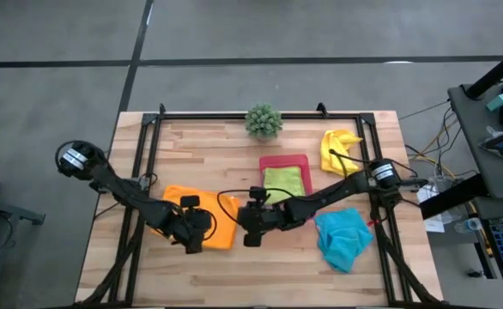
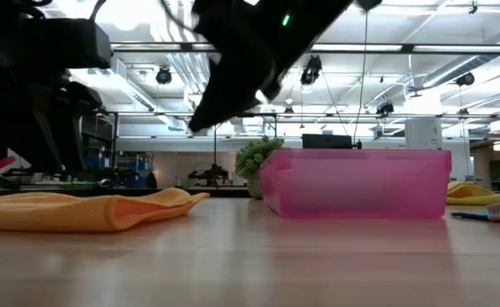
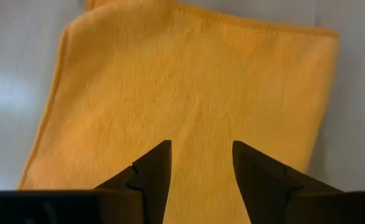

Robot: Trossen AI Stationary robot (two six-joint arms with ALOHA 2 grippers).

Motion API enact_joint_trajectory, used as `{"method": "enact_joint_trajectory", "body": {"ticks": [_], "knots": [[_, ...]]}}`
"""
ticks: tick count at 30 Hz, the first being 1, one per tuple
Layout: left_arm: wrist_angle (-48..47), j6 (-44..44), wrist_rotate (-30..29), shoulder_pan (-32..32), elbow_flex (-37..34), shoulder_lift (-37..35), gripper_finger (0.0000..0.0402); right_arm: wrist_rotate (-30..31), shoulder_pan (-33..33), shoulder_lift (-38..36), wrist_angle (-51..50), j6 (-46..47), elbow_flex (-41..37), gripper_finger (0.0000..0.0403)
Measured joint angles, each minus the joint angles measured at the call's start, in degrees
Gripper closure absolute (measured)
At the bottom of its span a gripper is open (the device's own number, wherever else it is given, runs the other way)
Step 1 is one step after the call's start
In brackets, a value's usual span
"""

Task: Fold microfiber towels
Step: Fold the orange towel

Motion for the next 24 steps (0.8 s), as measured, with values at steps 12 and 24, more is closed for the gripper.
{"method": "enact_joint_trajectory", "body": {"ticks": [12, 24], "knots": [[12.9, -3.1, -3.9, -0.1, -9.0, 1.9, 0.0247, -9.4, -9.6, 5.5, 4.9, -4.8, 1.3, 0.0303], [14.4, -7.6, -4.8, -0.1, -11.9, 1.7, 0.0247, -22.5, -16.2, 5.7, 11.3, -6.3, 1.5, 0.0305]]}}
